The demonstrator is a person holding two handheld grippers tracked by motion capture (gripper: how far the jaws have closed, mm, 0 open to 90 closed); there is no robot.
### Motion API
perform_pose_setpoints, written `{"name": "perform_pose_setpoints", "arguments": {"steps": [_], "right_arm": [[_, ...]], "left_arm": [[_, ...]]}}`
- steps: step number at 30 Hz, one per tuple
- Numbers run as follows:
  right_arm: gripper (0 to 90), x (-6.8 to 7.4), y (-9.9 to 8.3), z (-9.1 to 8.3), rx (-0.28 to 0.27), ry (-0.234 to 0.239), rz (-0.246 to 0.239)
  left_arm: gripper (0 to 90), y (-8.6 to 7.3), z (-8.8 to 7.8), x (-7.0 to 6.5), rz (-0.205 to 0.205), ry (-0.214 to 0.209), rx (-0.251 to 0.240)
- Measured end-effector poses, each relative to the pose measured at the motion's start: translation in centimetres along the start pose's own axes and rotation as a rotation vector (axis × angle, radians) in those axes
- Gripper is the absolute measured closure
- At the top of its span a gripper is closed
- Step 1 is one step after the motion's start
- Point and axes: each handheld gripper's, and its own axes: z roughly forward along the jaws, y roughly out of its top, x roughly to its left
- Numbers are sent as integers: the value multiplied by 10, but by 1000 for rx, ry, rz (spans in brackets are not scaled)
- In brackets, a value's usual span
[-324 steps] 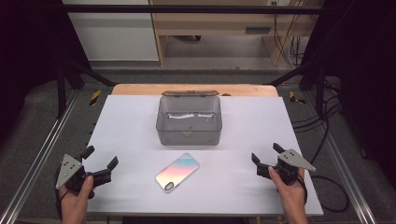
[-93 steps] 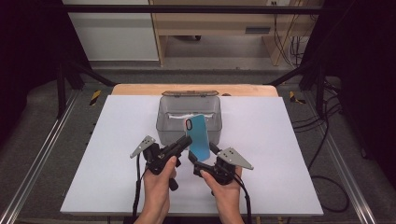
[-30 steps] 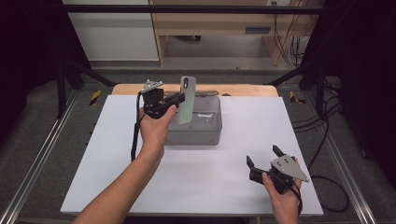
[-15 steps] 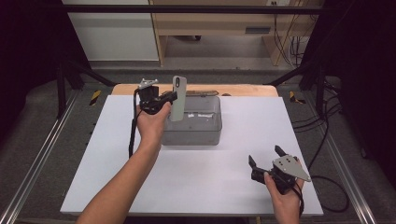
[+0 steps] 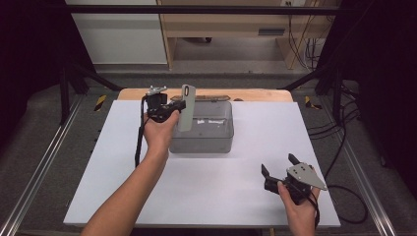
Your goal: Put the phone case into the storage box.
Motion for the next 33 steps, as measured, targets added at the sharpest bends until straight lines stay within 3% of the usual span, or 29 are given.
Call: {"name": "perform_pose_setpoints", "arguments": {"steps": [13,23,33], "right_arm": [[56,1,0,0,8,11,-1],[57,2,0,1,8,25,-1],[57,1,0,1,10,26,2]], "left_arm": [[811,-17,13,14,-23,42,40],[811,-26,26,11,-12,80,84],[811,-35,39,9,-5,70,147]]}}
